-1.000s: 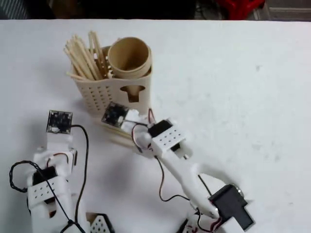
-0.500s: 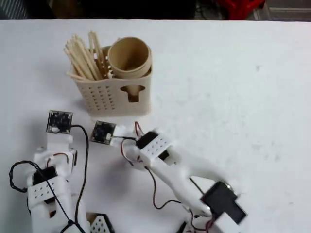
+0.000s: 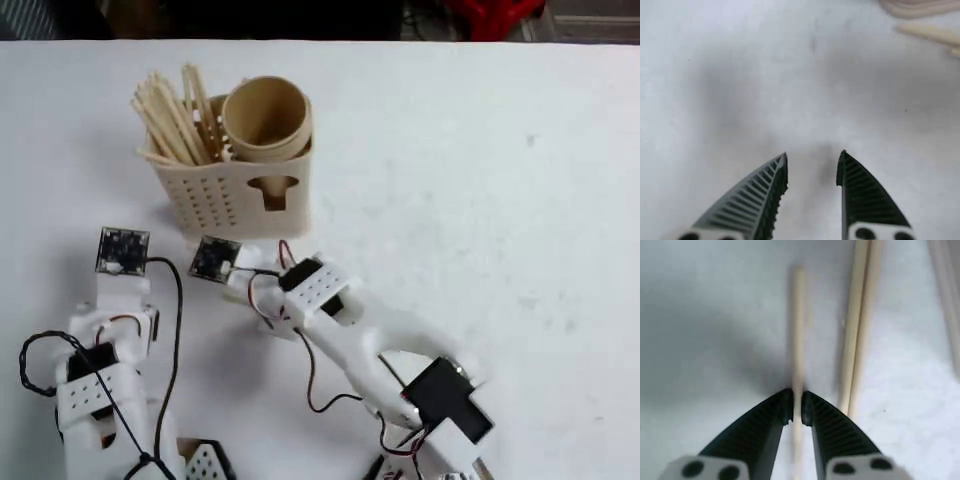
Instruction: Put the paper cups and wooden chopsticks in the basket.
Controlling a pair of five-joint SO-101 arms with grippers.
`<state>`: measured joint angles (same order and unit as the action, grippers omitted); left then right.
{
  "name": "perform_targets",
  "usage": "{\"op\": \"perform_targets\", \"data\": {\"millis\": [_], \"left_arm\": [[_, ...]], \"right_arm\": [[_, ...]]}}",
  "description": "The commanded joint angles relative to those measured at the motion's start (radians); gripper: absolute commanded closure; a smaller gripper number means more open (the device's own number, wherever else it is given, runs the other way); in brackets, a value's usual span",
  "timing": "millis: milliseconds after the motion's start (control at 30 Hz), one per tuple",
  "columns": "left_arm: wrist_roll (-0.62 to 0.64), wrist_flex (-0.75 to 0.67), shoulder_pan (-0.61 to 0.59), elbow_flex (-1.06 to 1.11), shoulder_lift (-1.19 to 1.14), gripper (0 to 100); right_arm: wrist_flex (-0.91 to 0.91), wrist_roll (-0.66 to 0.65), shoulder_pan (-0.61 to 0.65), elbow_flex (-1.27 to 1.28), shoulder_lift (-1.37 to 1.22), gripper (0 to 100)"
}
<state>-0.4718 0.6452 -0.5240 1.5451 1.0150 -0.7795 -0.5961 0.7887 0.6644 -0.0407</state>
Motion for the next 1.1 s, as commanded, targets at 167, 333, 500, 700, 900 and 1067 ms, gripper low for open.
{"op": "perform_targets", "data": {"millis": [167,333,500,700,900,1067], "left_arm": [[0.009,-0.015,0.008,-0.006,0.019,83],[0.009,-0.015,0.008,-0.006,0.019,83],[0.009,-0.015,0.008,-0.006,0.019,83],[0.009,-0.015,0.012,-0.006,0.019,83],[0.009,-0.015,0.012,-0.006,0.019,83],[0.009,-0.015,0.012,-0.006,0.019,83]], "right_arm": [[-0.122,-0.005,-0.024,0.043,0.266,98.2],[-0.122,-0.005,-0.044,0.132,0.456,98.2],[-0.127,0.005,-0.047,0.163,0.602,98.2],[-0.127,0.124,-0.047,0.15,0.762,98.2],[-0.128,0.255,-0.042,0.005,0.9,98.2],[-0.114,0.338,-0.042,-0.253,0.86,98.2]]}}
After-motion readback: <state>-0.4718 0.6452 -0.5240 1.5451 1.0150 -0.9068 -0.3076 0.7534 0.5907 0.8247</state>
